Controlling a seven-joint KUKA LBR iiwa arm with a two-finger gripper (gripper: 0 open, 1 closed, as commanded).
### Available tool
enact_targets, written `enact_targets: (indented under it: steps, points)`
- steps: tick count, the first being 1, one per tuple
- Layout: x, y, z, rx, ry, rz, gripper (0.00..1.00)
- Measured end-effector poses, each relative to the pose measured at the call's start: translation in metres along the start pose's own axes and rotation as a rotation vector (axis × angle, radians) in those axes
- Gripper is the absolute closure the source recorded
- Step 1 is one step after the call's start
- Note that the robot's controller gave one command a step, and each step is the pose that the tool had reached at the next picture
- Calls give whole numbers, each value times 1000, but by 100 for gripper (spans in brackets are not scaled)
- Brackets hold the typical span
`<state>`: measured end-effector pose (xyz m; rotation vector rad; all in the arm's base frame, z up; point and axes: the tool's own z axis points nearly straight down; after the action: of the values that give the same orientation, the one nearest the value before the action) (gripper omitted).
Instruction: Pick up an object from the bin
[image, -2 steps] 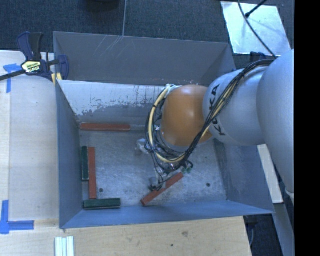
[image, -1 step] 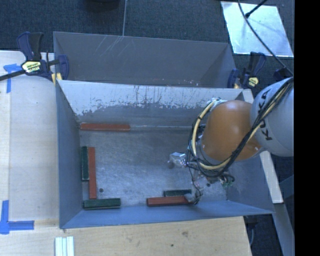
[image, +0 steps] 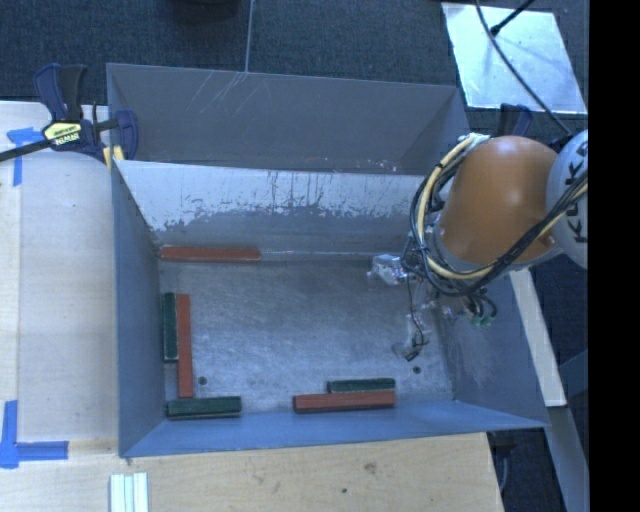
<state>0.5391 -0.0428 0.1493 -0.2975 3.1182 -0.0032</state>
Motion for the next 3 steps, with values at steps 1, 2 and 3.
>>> enact_targets:
  steps: [1,2,3]
  points:
    - [37,69,66,-7,15,-22,0]
    - [-5,62,4,-1,-2,-1,0]
    - [48,20,80,-1,4,17,0]
